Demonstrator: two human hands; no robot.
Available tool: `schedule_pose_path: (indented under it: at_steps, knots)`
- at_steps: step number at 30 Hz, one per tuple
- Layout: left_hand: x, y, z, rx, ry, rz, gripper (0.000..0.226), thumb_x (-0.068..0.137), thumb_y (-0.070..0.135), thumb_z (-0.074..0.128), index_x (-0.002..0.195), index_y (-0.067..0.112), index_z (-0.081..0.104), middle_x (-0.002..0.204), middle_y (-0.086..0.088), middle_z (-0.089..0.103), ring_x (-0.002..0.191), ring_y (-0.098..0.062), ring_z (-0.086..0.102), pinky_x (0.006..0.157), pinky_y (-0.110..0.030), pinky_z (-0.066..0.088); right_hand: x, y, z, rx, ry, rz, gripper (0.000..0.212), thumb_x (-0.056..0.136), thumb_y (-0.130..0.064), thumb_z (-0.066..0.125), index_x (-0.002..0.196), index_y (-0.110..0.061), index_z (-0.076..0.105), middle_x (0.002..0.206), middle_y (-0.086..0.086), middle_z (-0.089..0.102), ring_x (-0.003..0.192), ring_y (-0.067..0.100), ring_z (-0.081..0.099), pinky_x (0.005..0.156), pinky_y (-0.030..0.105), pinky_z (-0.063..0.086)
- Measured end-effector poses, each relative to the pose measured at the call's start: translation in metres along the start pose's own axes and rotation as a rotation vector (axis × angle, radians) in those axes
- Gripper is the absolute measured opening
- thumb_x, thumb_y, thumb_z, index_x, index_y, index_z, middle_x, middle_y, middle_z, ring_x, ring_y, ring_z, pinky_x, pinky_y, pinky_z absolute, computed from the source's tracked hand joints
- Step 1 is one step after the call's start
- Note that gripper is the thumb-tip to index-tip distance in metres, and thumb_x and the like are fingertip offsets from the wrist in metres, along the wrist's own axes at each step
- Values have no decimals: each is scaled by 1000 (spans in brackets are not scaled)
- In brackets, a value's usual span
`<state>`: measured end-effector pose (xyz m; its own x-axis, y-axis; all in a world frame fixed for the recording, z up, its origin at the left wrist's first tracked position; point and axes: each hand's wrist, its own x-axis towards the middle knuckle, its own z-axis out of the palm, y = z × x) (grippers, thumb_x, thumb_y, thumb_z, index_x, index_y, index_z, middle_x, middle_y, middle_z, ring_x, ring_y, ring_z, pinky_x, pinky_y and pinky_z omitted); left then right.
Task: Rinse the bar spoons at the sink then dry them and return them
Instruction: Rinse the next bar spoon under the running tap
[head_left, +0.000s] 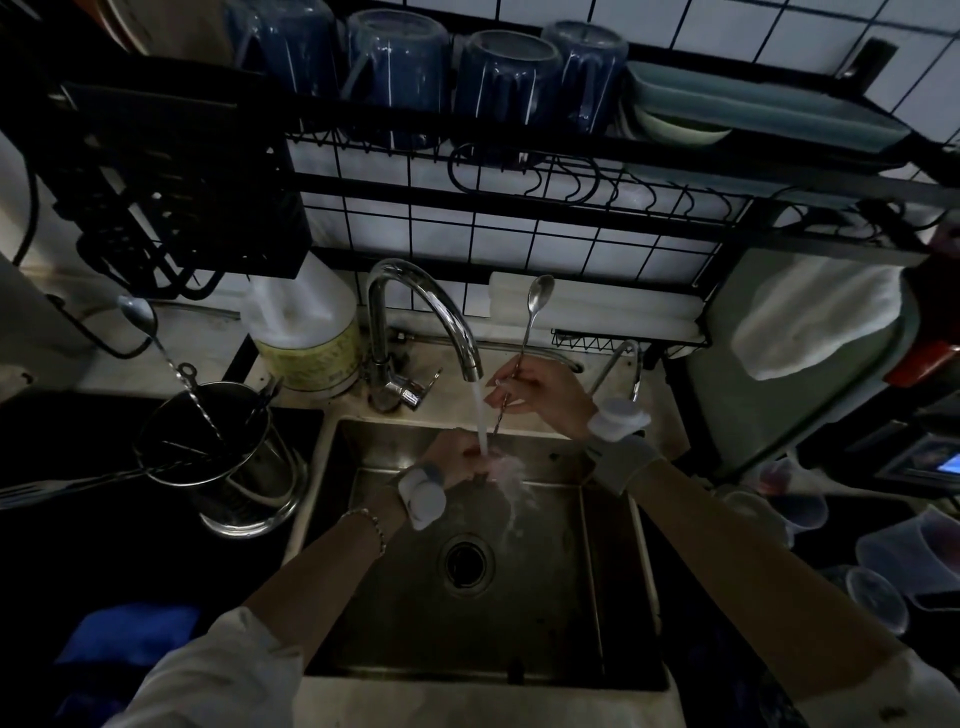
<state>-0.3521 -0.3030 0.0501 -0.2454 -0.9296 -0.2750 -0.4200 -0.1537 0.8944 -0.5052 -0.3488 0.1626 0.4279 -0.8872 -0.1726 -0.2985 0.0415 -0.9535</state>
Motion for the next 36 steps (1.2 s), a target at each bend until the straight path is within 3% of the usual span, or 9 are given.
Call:
schedule_pose_path:
  at_steps: [7, 11, 16, 19, 22, 28, 31, 34, 36]
  knots:
    - [1, 11, 9, -159, -15, -10, 23, 89, 12, 62, 107, -2, 64, 101, -17, 67, 93, -25, 65, 84, -28, 55, -6, 19, 6, -220, -45, -40, 21, 98, -14, 51, 98, 1, 65, 88, 13, 72, 81, 20, 71, 79, 28, 59]
    - [-5, 9, 12, -239, -45, 21, 10, 90, 7, 58, 100, 7, 60, 96, -11, 65, 85, -10, 68, 78, -26, 57, -8, 30, 14, -380, -42, -35, 22, 97, -20, 52, 89, -5, 66, 82, 2, 70, 76, 19, 68, 71, 19, 53]
    - [-15, -9, 14, -207, -89, -104, 30, 92, 17, 57, 106, -9, 62, 92, -16, 70, 78, -9, 71, 74, -22, 58, -9, 33, 22, -364, -50, -42, 14, 94, -8, 55, 97, 1, 65, 85, -1, 66, 69, 6, 62, 57, -1, 42]
    - [-21, -15, 12, -69, -131, -122, 29, 94, 22, 55, 104, -2, 66, 104, -18, 71, 92, -20, 69, 82, -27, 56, -8, 33, 25, -379, -73, -69, 15, 91, -4, 57, 101, 6, 65, 97, 9, 69, 82, 14, 65, 62, 0, 45]
    - [-25, -26, 15, 47, -174, -130, 30, 94, 22, 56, 103, -5, 66, 105, -20, 70, 82, -22, 69, 75, -25, 57, -6, 31, 28, -349, -76, -60, 19, 94, -5, 53, 103, 7, 65, 106, 19, 70, 90, 23, 68, 75, 15, 54]
    - [-30, -44, 18, 188, -213, -164, 32, 94, 19, 54, 103, -10, 65, 103, -27, 69, 50, 6, 59, 56, -7, 48, -7, 30, 34, -159, -124, -24, 22, 96, -5, 50, 109, 10, 61, 105, 31, 68, 82, 25, 70, 72, 29, 60]
    - [-33, -47, 18, 183, -214, -157, 34, 94, 22, 55, 101, -9, 67, 102, -26, 70, 74, -16, 68, 76, -30, 56, -9, 30, 34, -112, -149, -11, 22, 97, -5, 49, 112, 6, 60, 106, 31, 67, 89, 38, 71, 71, 31, 61]
    - [-33, -47, 10, 287, -195, -154, 31, 92, 22, 58, 102, -6, 67, 105, -22, 70, 77, -15, 66, 70, -21, 48, -9, 32, 35, -95, -133, -2, 18, 98, -5, 48, 110, 2, 60, 107, 32, 67, 89, 41, 69, 72, 35, 60]
    - [-34, -45, 5, 281, -165, -105, 27, 88, 19, 64, 103, -3, 69, 110, -21, 69, 90, -18, 66, 79, -20, 47, -9, 34, 36, -108, -133, -20, 15, 96, -3, 51, 107, 2, 60, 105, 32, 67, 85, 36, 69, 67, 28, 59]
